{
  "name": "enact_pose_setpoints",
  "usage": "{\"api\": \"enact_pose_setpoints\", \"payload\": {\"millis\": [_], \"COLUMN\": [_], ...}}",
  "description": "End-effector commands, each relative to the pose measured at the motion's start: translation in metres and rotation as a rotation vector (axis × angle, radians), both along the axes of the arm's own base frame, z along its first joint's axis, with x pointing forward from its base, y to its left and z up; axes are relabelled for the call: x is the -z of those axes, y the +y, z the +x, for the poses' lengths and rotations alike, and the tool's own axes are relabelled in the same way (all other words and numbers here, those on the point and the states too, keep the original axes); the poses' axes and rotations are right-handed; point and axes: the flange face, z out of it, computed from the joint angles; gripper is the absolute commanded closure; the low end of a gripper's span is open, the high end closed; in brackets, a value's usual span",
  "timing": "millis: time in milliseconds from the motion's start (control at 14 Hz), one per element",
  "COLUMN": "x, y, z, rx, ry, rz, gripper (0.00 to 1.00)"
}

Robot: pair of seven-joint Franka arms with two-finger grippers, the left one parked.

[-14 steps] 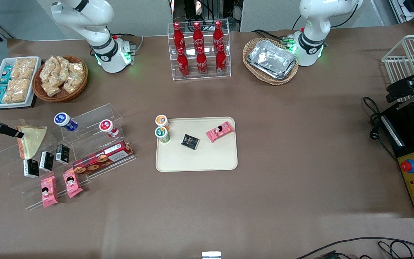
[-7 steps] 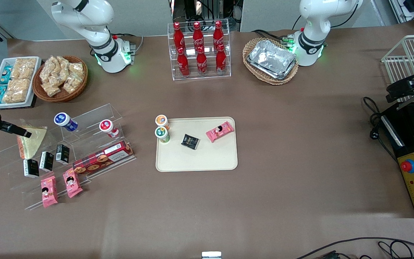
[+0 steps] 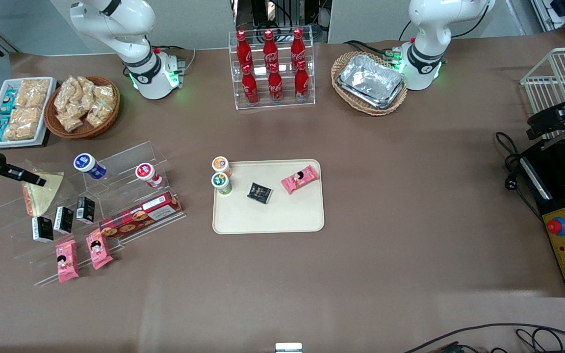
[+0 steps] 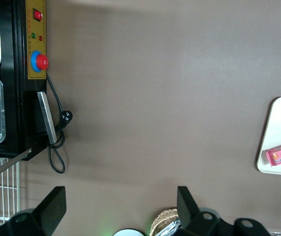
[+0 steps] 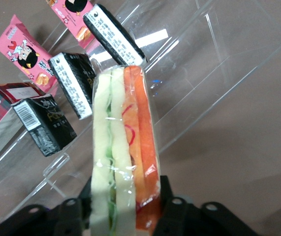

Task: Place sandwich on tray
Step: 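Close the right gripper on the wrapped sandwich's crust edge, then lift the sandwich up out of the rack with the right gripper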

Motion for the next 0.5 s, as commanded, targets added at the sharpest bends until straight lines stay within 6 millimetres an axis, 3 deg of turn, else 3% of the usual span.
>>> {"api": "enact_pose_setpoints", "payload": {"millis": [0, 71, 143, 286, 429], "x": [0.003, 0.004, 0.005, 0.002, -0.012], "y": [0.002, 0.002, 0.002, 0.003, 0.001], "z": [-0.002, -0.001, -0.001, 0.000, 0.000], "rx": [0.010, 0.016, 0.018, 0.017, 0.009], "ry": [-0.030, -0.034, -0.035, -0.039, -0.056], "rz": [0.028, 0.035, 0.035, 0.037, 0.033], "gripper": [0.63, 0.64, 0.71, 0.96, 1.00]}}
